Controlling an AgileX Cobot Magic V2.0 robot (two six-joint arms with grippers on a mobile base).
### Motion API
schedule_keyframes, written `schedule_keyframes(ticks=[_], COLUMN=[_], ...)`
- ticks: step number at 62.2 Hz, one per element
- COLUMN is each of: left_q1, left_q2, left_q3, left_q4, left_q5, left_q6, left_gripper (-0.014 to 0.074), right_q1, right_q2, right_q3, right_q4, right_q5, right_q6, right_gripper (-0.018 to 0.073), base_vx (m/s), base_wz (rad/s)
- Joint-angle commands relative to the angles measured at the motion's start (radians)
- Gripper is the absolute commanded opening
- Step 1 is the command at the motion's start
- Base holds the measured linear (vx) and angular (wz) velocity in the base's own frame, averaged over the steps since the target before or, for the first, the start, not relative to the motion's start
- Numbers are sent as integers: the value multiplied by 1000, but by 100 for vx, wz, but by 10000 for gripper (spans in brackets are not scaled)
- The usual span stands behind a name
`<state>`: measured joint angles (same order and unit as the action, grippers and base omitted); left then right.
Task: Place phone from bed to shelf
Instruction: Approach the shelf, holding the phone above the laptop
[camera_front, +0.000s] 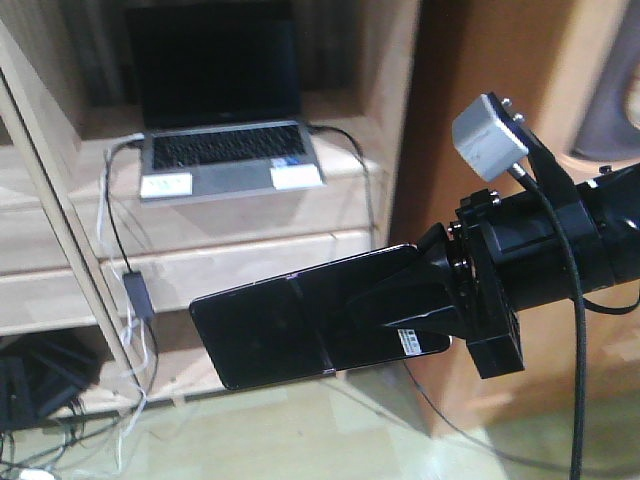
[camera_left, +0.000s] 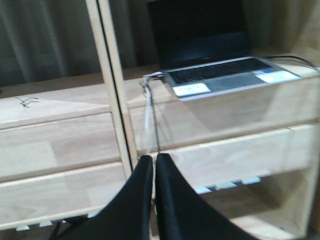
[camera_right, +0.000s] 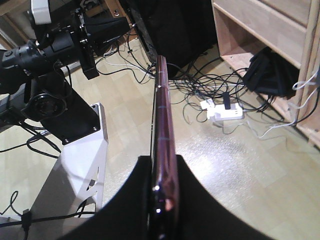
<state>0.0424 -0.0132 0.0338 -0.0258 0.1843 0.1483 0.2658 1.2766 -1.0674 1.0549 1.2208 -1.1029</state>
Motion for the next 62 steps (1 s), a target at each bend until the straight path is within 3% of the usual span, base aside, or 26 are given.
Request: schedule_keyframes(ticks=[1,62], left_q1=[-4,-4], left_q2=[-13,-13], left_q3=[-21,-21], left_q4=[-9,-9], left_q5=[-72,-72], left_q6=[-6,-6], left_gripper=[1,1], right_q1=[0,0], right_q2=[-29,-29], right_q3=[-28,-28], right_q4=[82,82], right_q5=[66,66], right_q6=[-6,-6], right_gripper=[-2,-2], base_vx=[39,31], base_wz=[25,12])
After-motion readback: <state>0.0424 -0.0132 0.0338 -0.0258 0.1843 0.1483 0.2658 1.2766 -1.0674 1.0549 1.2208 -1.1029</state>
